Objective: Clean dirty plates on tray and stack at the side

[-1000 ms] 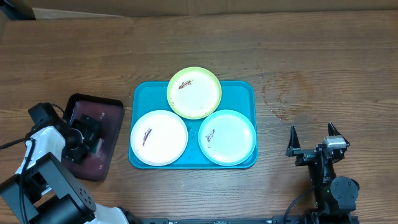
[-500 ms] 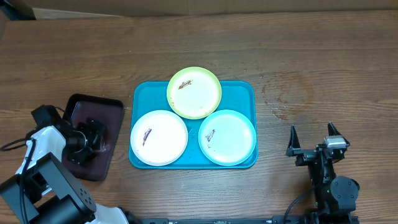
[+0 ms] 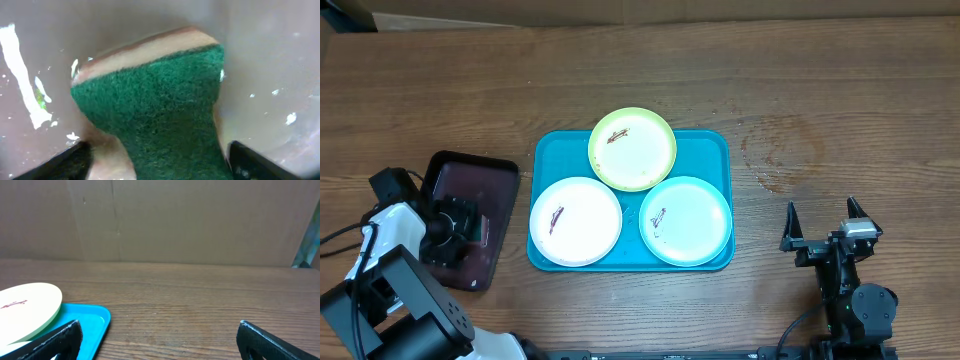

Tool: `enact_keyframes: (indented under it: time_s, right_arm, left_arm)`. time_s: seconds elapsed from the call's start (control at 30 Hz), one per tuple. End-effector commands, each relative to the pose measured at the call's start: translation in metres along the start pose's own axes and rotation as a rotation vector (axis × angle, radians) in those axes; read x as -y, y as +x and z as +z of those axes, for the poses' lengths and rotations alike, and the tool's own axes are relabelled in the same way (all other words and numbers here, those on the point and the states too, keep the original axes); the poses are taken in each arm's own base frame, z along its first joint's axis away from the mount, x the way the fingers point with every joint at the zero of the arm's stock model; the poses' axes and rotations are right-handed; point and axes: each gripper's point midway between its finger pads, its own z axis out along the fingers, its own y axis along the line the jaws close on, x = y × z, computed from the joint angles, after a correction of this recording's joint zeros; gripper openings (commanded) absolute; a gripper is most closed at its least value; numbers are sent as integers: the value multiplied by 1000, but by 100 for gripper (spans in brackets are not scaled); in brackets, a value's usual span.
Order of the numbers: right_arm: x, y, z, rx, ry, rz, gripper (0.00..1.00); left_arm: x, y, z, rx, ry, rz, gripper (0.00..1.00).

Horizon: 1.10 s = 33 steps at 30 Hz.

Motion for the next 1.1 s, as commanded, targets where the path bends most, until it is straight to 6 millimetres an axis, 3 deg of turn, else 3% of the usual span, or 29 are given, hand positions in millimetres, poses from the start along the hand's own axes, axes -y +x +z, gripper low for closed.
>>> enact_keyframes:
  time_s: [0.0,0.13,0.23,0.37,0.43,0.53,0.57,0.6,0.63,0.67,1.07]
  right_arm:
    - [2,2,0,4,8,-3,100]
    - [2,2,0,4,8,-3,100]
    - [2,2,0,4,8,-3,100]
    - [2,2,0,4,8,-3,100]
    - [2,2,0,4,8,-3,100]
    - [2,2,0,4,8,-3,100]
    - [2,2,0,4,8,-3,100]
    - [2,2,0,4,8,-3,100]
    - [2,2,0,4,8,-3,100]
    - [2,2,0,4,8,-3,100]
    - [2,2,0,4,8,-3,100]
  left_arm:
    - [1,17,8,-84,21,-92,75]
    - [7,26,7,-136,57,-96,71]
    - [7,26,7,-137,57,-96,48]
    - [7,26,7,-136,56,-96,28]
    - [7,26,7,-136,55,-96,6]
    - [7,27,7,-137,54,-95,4]
    - [7,26,7,-137,54,-95,6]
    - [7,26,7,-137,55,-93,28]
    - [7,26,7,-136,55,-91,54]
    - [7,26,7,-136,55,-91,100]
    - [-20,-11,8,78,-102,-83,100]
